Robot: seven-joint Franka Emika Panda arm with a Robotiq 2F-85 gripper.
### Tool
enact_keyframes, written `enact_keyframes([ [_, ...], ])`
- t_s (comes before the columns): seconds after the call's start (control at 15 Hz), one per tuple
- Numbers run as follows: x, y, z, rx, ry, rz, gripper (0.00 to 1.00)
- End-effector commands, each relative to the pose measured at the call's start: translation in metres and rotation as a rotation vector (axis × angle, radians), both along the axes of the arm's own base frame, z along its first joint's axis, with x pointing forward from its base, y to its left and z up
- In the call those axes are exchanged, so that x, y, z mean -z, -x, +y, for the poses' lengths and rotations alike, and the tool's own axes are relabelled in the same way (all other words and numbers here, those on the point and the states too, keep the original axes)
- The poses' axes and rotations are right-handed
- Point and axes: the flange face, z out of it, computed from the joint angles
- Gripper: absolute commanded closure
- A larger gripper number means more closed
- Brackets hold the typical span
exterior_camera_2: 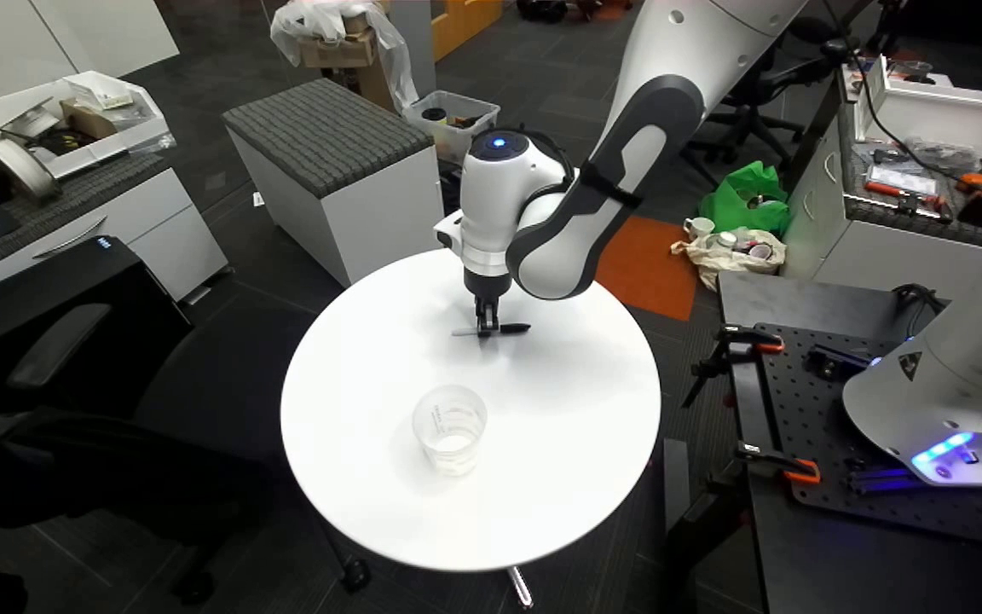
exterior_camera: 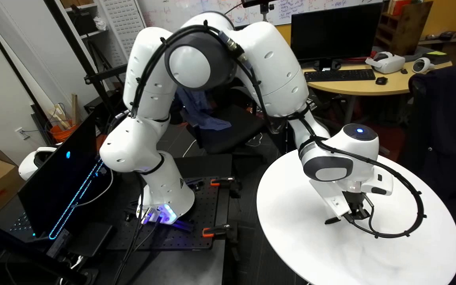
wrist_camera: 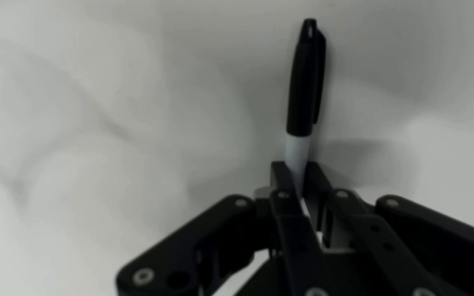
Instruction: Take the pen out of the cup and put it on the table, move the cup to the left side of the table, then put the pen in the cup
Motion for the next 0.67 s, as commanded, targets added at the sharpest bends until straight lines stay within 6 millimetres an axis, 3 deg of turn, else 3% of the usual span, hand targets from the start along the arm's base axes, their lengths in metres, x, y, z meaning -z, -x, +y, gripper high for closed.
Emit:
enact_keyframes([
  [0.0, -0.002, -0.007, 0.002, -0.020, 0.003, 0.000, 0.97],
  [0.6, -0.039, -0.010, 0.013, 0.030, 0.037, -0.071, 0.97],
])
